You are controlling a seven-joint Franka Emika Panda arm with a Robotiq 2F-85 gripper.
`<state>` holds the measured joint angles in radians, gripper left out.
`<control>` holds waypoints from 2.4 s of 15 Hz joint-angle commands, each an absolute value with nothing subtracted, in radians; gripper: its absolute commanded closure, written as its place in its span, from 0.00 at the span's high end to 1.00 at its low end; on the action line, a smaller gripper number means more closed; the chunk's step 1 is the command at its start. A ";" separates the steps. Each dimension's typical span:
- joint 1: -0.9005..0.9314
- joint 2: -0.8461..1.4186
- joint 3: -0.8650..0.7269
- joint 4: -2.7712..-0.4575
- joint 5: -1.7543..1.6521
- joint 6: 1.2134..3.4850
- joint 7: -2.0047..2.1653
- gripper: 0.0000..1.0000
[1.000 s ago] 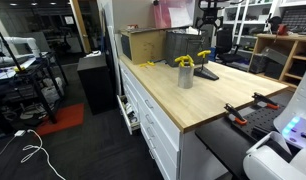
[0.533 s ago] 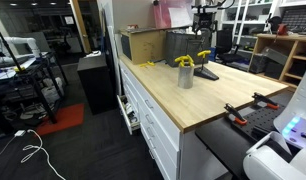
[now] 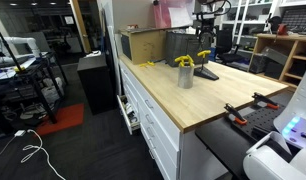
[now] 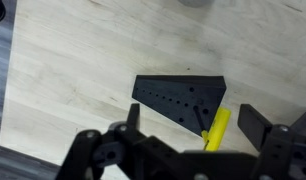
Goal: Remove the wrench from the black stand and put it in the silver holder.
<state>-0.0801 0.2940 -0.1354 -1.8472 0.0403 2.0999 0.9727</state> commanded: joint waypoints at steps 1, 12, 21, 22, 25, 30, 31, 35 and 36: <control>-0.086 0.359 -0.157 -1.782 0.060 2.095 1.008 1.00; -0.130 0.547 -0.173 -1.612 0.147 2.134 0.993 1.00; -0.160 0.670 -0.183 -1.479 0.175 2.126 1.005 1.00; -0.159 0.678 -0.185 -1.474 0.171 2.125 1.007 0.77; -0.156 0.681 -0.180 -1.484 0.182 2.109 1.019 0.56; -0.152 0.691 -0.183 -1.466 0.199 2.091 1.023 0.19; -0.153 0.691 -0.184 -1.463 0.198 2.091 1.023 0.12; -0.147 0.666 -0.187 -1.482 0.181 2.104 1.013 0.06; -0.143 0.653 -0.189 -1.496 0.175 2.110 1.009 0.06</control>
